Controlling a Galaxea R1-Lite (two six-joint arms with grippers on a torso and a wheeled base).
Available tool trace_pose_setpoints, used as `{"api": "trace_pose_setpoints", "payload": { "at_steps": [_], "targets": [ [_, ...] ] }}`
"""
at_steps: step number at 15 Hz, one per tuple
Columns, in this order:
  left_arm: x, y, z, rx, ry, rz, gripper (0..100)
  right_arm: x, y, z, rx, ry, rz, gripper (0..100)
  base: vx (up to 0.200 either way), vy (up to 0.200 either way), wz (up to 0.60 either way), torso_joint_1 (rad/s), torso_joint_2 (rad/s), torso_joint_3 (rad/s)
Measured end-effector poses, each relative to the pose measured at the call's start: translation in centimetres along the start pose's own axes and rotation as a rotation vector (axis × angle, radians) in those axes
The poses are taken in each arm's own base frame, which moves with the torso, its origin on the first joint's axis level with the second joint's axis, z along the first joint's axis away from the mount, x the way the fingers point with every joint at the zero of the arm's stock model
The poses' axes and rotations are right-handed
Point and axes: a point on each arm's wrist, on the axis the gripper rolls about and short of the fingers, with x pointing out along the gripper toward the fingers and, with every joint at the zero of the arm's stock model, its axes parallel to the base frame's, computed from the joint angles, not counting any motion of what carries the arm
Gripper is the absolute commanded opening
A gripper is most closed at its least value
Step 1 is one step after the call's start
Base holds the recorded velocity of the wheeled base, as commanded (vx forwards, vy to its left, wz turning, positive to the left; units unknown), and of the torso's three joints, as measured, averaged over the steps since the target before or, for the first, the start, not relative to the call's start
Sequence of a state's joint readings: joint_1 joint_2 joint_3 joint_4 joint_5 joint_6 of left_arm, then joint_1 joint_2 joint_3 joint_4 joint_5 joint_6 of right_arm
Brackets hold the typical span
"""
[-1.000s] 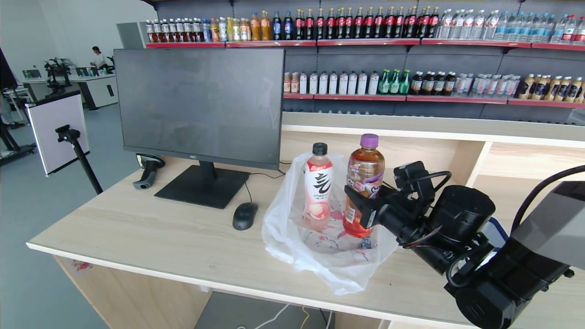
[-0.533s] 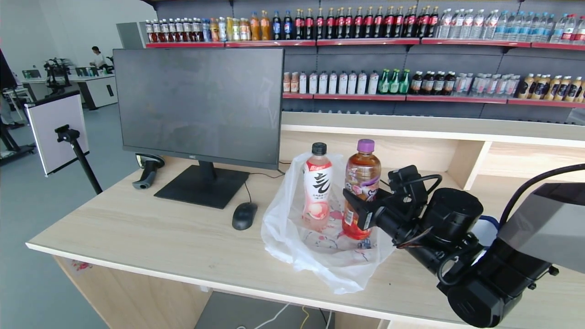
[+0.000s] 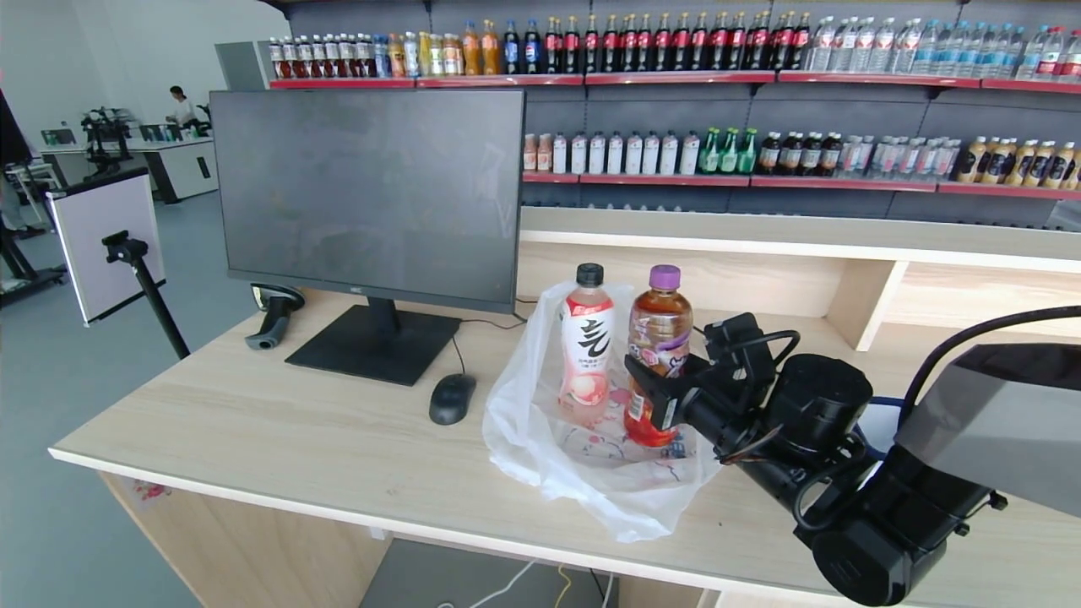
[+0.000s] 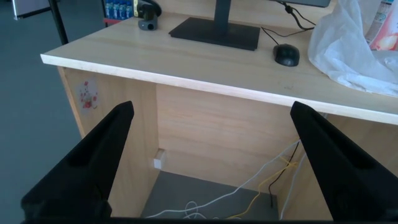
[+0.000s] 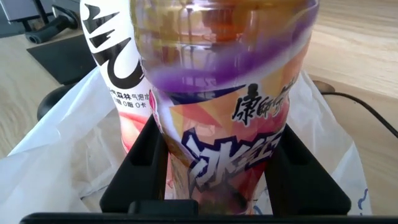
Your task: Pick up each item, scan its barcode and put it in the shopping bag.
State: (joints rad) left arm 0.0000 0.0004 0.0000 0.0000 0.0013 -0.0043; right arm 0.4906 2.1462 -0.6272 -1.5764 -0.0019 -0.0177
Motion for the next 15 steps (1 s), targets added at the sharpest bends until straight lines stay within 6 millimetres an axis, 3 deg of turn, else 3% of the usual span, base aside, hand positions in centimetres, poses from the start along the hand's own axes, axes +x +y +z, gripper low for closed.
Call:
{"api": "trace_pose_setpoints", "payload": {
  "at_steps": [13, 14, 15],
  "targets": [
    [0.0, 0.0, 0.0, -0.001, 0.0, 0.001, 100, -0.5, -0.4, -1.2, -0.002, 0.055, -0.012, 0, 0.0, 0.0, 0.0, 0.0, 0.0, 0.0],
    [0.0, 0.0, 0.0, -0.001, 0.0, 0.0, 100, -0.6, -0.5, -1.3, -0.002, 0.063, -0.013, 100, 0.0, 0.0, 0.0, 0.0, 0.0, 0.0],
    [0.0, 0.0, 0.0, -0.001, 0.0, 0.0, 100, -0.7, -0.6, -1.4, -0.002, 0.068, -0.015, 100, 0.0, 0.0, 0.0, 0.0, 0.0, 0.0]
  ]
}}
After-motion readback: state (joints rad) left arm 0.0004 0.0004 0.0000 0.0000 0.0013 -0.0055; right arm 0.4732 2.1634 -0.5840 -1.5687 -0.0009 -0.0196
